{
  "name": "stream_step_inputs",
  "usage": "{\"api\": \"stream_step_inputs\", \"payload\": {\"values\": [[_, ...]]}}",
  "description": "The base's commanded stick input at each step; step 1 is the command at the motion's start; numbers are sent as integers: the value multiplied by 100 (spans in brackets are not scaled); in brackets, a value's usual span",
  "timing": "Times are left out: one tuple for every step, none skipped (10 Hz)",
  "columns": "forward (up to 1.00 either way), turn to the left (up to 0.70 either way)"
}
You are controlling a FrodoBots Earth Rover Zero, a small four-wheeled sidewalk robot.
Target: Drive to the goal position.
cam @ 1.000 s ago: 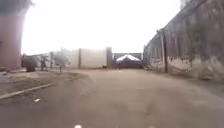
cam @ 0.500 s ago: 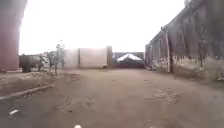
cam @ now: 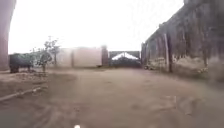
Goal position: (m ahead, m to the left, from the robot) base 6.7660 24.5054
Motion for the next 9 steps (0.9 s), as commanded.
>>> {"api": "stream_step_inputs", "payload": {"values": [[100,2],[100,2],[100,2],[100,2],[100,2],[100,2],[100,2],[100,2],[100,2]]}}
